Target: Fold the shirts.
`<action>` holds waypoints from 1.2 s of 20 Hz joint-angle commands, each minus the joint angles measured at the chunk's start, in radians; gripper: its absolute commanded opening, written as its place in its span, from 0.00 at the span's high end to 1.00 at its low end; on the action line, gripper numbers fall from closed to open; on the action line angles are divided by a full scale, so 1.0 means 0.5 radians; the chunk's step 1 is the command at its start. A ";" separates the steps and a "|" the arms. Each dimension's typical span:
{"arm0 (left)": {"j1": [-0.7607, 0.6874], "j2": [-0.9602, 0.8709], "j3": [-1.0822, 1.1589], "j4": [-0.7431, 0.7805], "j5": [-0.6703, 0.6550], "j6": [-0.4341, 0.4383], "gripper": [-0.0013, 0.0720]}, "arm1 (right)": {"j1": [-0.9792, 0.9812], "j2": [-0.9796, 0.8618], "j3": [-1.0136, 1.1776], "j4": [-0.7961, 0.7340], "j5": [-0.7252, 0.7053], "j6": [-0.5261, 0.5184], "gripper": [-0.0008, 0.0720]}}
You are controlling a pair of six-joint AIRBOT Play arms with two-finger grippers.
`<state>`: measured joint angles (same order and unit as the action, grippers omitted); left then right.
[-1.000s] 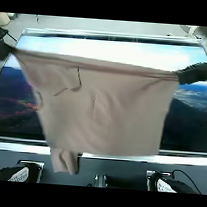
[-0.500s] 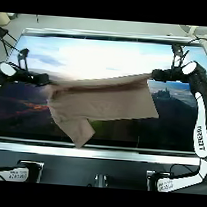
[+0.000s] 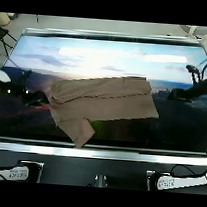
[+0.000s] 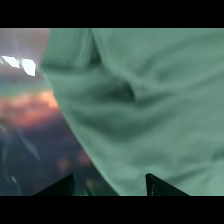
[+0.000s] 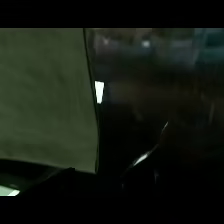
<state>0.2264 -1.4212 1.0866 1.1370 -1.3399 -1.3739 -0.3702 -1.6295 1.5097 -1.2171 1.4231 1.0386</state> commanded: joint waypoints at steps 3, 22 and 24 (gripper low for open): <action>0.050 0.182 -0.667 -0.416 0.156 0.134 0.28 | -0.120 0.008 -0.225 0.009 0.221 -0.134 0.30; -0.117 0.182 -0.756 -0.502 0.468 0.132 0.95 | 0.222 -0.201 -0.552 0.267 -0.381 -0.156 0.33; -0.116 0.182 -0.749 -0.502 0.468 0.133 0.95 | 0.268 -0.216 -0.552 0.262 -0.386 -0.146 0.63</action>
<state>0.1688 -1.3315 0.7082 0.8864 -1.1080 -1.3128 -0.2726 -1.7226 1.2373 -1.0828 1.2800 0.9436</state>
